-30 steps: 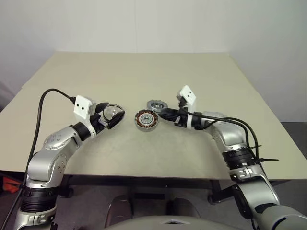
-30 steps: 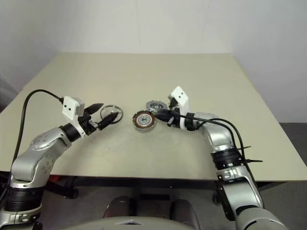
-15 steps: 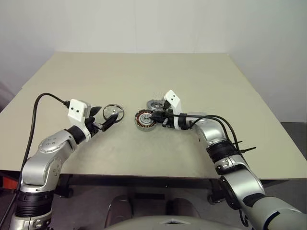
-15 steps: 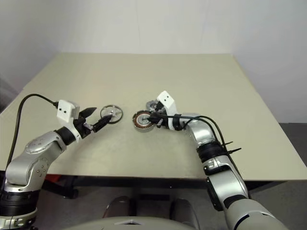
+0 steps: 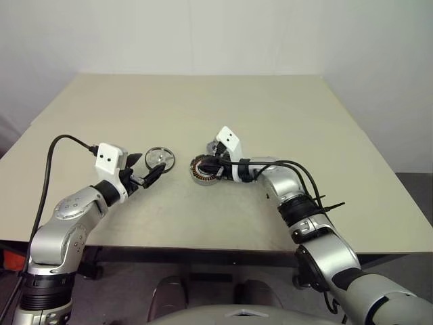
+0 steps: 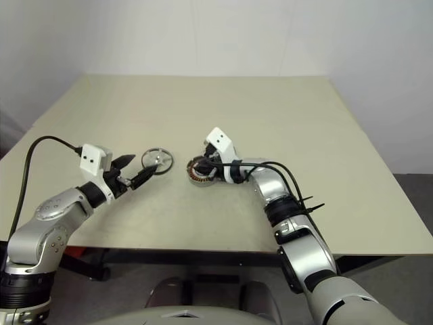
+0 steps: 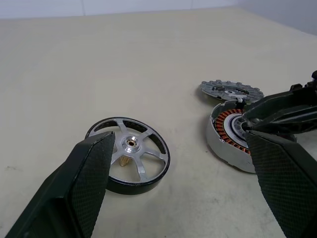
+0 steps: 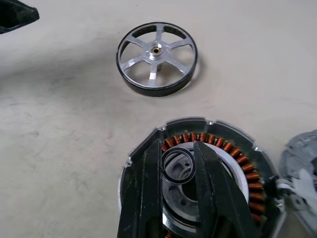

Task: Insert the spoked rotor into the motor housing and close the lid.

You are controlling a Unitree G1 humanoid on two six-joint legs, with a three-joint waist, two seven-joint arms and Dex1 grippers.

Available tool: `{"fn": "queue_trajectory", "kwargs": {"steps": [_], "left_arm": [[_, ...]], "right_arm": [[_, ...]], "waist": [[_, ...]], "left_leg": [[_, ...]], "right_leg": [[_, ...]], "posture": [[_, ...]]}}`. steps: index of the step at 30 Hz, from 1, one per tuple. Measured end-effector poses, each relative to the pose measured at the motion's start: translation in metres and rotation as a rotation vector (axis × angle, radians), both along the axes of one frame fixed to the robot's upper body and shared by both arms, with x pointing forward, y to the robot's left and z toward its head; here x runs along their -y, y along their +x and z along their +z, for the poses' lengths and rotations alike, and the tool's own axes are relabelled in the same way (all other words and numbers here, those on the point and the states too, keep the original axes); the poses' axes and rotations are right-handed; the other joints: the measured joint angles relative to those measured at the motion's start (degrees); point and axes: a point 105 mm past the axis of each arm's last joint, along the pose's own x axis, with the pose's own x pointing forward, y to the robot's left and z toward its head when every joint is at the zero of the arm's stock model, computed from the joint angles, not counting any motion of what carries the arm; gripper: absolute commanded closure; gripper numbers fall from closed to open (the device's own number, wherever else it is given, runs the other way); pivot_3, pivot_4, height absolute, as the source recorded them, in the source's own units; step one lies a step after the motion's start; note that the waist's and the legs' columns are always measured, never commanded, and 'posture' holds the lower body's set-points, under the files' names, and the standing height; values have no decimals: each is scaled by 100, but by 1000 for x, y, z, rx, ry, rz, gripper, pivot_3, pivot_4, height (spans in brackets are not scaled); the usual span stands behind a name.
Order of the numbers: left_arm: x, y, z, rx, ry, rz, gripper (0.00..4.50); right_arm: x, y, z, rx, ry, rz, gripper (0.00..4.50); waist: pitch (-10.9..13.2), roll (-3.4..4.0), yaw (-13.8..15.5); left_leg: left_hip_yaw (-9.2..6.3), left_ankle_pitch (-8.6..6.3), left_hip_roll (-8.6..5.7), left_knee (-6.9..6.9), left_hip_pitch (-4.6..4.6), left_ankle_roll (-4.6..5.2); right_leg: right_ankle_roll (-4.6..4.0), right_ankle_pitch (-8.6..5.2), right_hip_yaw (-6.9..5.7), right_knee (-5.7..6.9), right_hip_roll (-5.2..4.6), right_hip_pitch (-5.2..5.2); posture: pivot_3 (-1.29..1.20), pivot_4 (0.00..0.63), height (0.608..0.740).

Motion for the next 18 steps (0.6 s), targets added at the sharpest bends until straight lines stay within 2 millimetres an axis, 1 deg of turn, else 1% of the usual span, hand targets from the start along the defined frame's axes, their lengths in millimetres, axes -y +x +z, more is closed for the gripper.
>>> {"fn": "queue_trajectory", "kwargs": {"steps": [5,18], "left_arm": [[0,0,0,2,2,0,0],[2,-1,3,14,8,-7,0]], "right_arm": [[4,1,-10,-24,-30,-13,3890],[5,4,-11,-8,-43,-26,3890]], "waist": [[0,0,-2],[0,-1,-4]], "left_leg": [[0,1,0,0,2,-2],[0,3,1,0,9,-5]], "right_leg": [[0,0,0,3,0,1],[-1,1,0,7,0,4]], "posture": [[0,0,740],[0,0,740]]}}
